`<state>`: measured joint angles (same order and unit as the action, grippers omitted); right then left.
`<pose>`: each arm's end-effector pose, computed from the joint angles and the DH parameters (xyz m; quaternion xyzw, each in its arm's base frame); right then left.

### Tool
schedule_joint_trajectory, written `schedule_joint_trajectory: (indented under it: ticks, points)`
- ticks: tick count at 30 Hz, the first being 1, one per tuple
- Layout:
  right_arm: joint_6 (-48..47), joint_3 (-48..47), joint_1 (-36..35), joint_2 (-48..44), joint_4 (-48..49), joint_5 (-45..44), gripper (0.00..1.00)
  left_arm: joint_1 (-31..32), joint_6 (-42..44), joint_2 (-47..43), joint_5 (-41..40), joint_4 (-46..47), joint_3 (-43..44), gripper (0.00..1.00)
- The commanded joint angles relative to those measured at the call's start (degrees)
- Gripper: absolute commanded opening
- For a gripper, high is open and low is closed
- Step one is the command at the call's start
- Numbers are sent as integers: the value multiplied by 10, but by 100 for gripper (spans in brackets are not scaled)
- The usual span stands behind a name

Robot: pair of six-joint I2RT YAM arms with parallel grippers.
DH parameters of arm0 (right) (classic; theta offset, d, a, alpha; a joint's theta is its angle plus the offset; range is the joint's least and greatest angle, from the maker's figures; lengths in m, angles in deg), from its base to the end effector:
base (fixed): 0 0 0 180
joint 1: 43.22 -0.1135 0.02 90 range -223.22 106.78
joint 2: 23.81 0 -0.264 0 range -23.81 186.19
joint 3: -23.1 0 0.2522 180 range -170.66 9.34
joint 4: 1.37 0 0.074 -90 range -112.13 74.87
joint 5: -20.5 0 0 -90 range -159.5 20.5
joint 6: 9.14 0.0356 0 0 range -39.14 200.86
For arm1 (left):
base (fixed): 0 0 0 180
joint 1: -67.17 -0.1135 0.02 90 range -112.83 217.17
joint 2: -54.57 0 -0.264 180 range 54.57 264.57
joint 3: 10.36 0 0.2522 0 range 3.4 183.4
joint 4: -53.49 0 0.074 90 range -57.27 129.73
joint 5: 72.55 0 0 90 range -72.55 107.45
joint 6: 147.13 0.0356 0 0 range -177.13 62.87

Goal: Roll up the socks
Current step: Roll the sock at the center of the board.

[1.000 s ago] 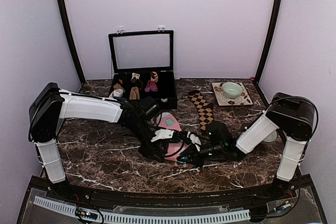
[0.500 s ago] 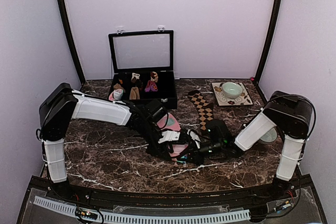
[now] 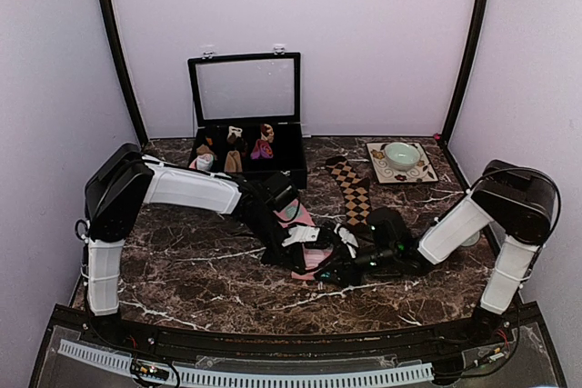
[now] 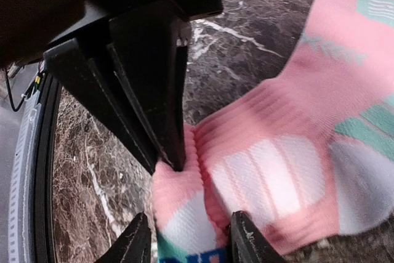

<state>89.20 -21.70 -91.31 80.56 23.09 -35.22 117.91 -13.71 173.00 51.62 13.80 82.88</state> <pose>0.1840 0.2351 0.0923 -0.4160 0.7513 0.4387 0.2644 0.2489 -0.3362 0.1446 0.7267 0.5886 -0.2994 0.1891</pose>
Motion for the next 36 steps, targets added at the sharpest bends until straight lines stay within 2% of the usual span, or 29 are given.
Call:
schedule_joint_trajectory:
  ticks: [1, 5, 6, 7, 9, 13, 16, 20, 24, 26, 30, 36]
  points:
    - [-25, 84, 1, -55, -35, -92, 48, -21, -27, 49, 26, -81, 28, 0]
    - [-41, 119, -4, -123, -1, -144, 49, -37, -34, 84, 59, -137, 59, 0]
    - [-47, 124, -7, -137, 0, -157, 60, -41, -36, 93, 66, -151, 68, 0]
    - [-55, 129, -11, -160, -2, -174, 94, -45, -37, 103, 74, -168, 81, 0]
    - [-72, 138, -21, -196, -3, -212, 99, -50, -39, 122, 92, -206, 100, 0]
    - [-86, 141, -35, -279, -15, -289, 99, -53, -27, 148, 101, -263, 120, 0]
    - [-47, 152, -34, -333, 19, -352, 99, -53, -19, 152, 90, -285, 121, 0]
    - [-23, 167, -25, -354, 68, -351, 99, -51, -20, 159, 59, -297, 123, 0]
    - [-160, 106, -31, -317, -55, -255, 99, -45, -39, 168, 33, -288, 135, 0]
    - [-196, 104, -40, -304, -91, -231, 92, -40, -51, 179, 18, -289, 150, 0]
    - [-259, 143, -86, -309, -64, -219, 76, -33, -71, 201, -4, -296, 182, 0]
    - [-307, 126, -147, -255, -59, -250, 66, -33, -80, 229, -20, -319, 216, 0]
